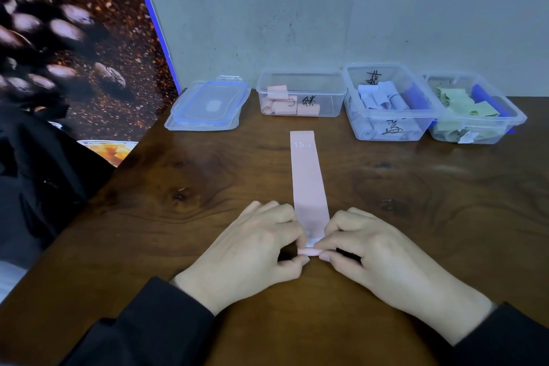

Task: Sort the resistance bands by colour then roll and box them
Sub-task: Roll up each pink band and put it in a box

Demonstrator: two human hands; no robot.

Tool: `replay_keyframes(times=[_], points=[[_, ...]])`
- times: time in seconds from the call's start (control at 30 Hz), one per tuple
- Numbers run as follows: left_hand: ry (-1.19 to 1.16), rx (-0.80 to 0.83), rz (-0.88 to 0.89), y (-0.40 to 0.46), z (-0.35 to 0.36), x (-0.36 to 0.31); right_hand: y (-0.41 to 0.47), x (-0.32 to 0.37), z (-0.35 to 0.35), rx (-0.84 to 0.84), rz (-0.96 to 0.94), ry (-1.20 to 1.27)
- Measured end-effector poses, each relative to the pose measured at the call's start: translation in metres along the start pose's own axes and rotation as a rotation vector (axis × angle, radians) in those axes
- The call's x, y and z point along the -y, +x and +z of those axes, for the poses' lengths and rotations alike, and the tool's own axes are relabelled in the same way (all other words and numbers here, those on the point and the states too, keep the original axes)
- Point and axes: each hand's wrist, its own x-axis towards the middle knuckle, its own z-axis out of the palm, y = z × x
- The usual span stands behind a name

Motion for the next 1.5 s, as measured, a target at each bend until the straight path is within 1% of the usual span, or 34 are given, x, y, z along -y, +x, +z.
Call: replay_keyframes(times=[0.33, 0.47, 0.63, 1.07, 1.3, 1.4, 1.5], points=[[0.011, -0.016, -0.038, 0.001, 0.0, -0.001, 0.002, 0.002, -0.002, -0.035, 0.025, -0.027], [0.012, -0.052, -0.041, 0.003, -0.001, -0.002, 0.004, 0.0, -0.001, -0.039, 0.019, -0.026], [0.018, -0.043, -0.04, 0.003, 0.002, 0.0, 0.008, -0.002, -0.001, -0.059, 0.036, -0.032], [0.026, -0.058, -0.084, 0.007, 0.005, 0.001, 0.014, -0.011, -0.004, -0.017, 0.025, -0.034], [0.046, -0.098, -0.127, 0.011, 0.006, 0.0, 0.022, -0.014, -0.009, -0.032, 0.026, -0.054], [0.032, -0.122, -0.112, 0.012, 0.006, 0.0, 0.025, -0.015, -0.009, -0.007, 0.032, -0.062], [0.045, -0.113, -0.114, 0.012, 0.007, 0.002, 0.026, -0.017, -0.006, -0.015, 0.04, -0.064]])
